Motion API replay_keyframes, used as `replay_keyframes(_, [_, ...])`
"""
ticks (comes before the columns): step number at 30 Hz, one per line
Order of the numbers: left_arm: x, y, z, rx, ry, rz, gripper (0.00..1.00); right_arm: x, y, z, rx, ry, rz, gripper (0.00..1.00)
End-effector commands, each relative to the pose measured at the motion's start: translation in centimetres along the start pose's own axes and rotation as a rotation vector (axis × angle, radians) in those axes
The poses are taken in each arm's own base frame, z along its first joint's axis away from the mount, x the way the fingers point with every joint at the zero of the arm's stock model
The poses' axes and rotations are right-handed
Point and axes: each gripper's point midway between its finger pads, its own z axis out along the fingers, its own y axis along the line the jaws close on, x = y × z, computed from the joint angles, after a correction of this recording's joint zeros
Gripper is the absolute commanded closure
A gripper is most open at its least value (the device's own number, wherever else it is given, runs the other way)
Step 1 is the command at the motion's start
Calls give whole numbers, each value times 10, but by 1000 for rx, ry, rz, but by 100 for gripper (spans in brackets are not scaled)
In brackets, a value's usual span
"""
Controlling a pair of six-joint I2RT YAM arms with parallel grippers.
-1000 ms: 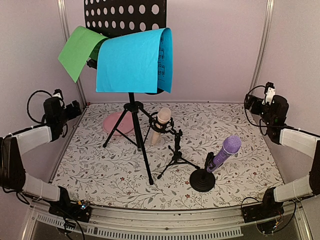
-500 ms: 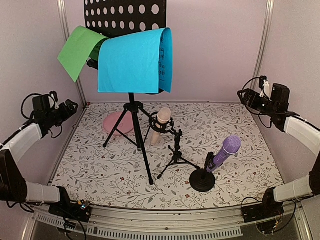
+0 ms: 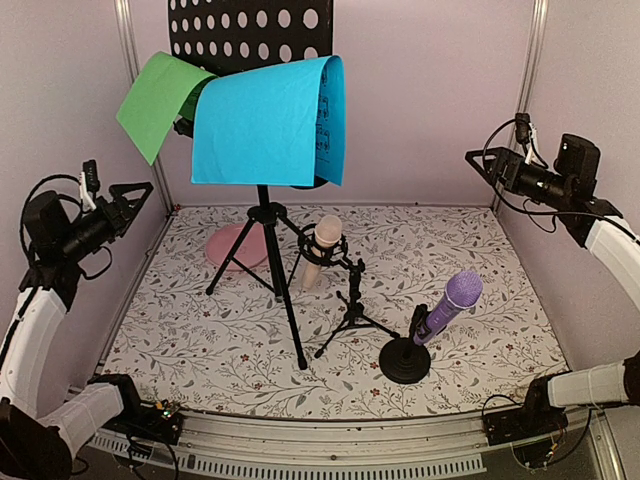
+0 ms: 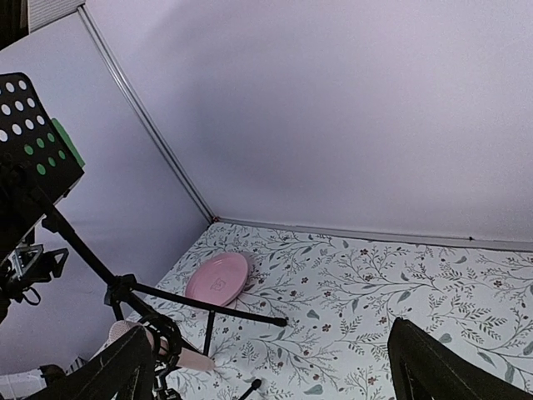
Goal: Pack up the instrument practice props
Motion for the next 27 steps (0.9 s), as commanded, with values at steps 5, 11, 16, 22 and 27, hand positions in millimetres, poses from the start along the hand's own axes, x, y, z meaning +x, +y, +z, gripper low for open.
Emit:
replay_keyframes(5, [2, -49, -12, 248, 32, -83, 12, -8, 37, 3, -98, 41, -18, 1])
replay_keyframes(11, [-13, -76, -25, 366, -28, -131, 14, -12, 47, 3, -125, 46, -35, 1])
replay_keyframes(16, [-30, -89, -34, 436, -112, -216, 13, -15, 56, 2, -150, 52, -62, 1])
replay_keyframes(22, [-46, -88, -42, 524, -214, -351, 14, -17, 65, 3, -174, 40, -91, 1])
replay_keyframes(27, [-56, -85, -44, 573, -265, -403, 16, -20, 69, 5, -190, 34, -99, 1])
